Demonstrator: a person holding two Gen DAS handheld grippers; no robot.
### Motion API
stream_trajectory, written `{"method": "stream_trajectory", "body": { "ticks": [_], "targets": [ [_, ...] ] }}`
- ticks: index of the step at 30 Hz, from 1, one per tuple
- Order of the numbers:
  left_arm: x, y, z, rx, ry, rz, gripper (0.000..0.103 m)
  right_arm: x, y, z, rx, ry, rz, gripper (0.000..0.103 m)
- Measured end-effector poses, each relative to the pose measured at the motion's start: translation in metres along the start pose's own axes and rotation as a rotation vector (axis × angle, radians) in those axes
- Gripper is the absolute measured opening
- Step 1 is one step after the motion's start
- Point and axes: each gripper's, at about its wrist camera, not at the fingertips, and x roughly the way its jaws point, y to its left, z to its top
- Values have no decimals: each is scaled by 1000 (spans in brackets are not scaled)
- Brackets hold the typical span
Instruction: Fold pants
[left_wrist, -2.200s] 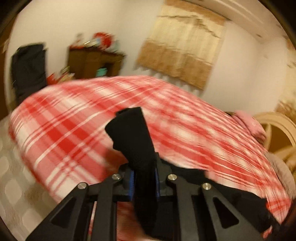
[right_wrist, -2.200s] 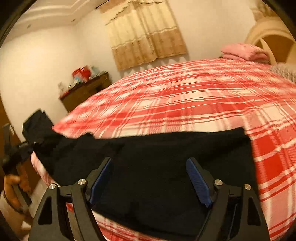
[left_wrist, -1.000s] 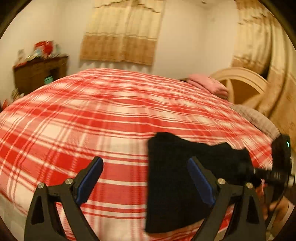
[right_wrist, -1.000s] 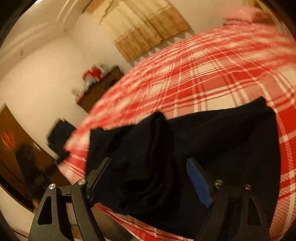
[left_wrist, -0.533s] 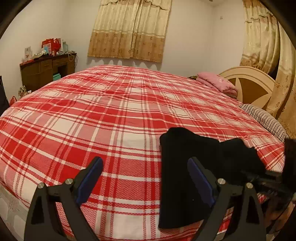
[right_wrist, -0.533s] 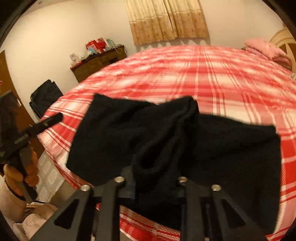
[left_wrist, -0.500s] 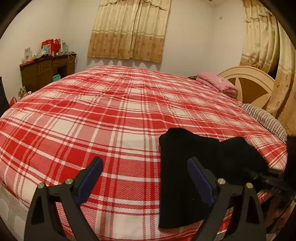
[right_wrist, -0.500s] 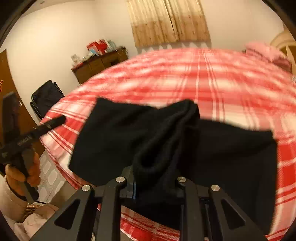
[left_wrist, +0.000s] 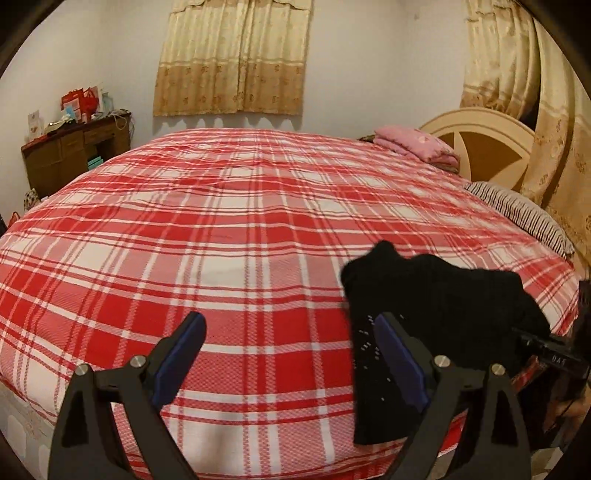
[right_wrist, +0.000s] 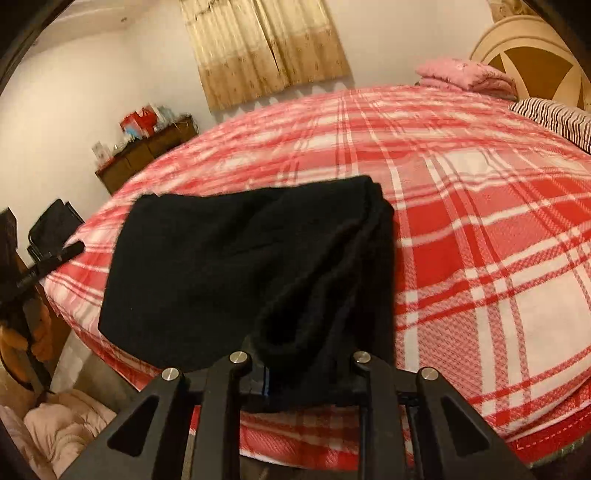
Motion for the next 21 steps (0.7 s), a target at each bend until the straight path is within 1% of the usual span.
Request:
{"method": "stream_trajectory", "body": {
  "ticks": [2,4,5,6,7,8,9,10,11,13,14,15,16,18,19,21],
  "targets": [
    [1,-3,-1,9,6,3,95,-1,0,1,-5,14,26,36],
    [2,-5,-2,24,12,12,95,-5,-2,6,14,22,60,41],
    [2,-7,-3,36,11,20,95,-11,-5,10,24,10,52,41],
    [1,-8,-3,45,9,28,95,-20,-8,13,33,-15,37,41],
    [0,-9,-4,60,4,41,95,-30,-12,16,49,-54,24,47],
    [0,-10,-4,66,1,47,95,-47,-21,21,89,-122,-7,57],
    [0,-11,-4,72,-1,49,95,-58,-25,23,112,-163,-39,61],
    [0,-12,-3,75,-2,47,95,-71,-27,26,113,-211,-68,62],
    [0,-14,-3,80,-3,42,95,-75,-23,29,77,-221,-83,62],
    [1,-22,-1,98,-4,29,95,-78,-8,32,-20,-214,-151,61],
    [1,-26,0,109,-6,23,95,-76,5,31,-84,-217,-175,50],
    [0,-31,1,121,-10,18,95,-74,10,31,-112,-209,-168,42],
    [0,-38,3,143,-18,8,95,-67,17,31,-136,-184,-154,31],
    [-1,-51,7,179,-36,2,95,-52,21,29,-169,-140,-155,31],
    [1,-57,10,192,-44,4,95,-43,24,28,-189,-126,-170,31],
    [8,-67,17,202,-47,5,95,-24,22,28,-188,-90,-180,31]
  ]
}}
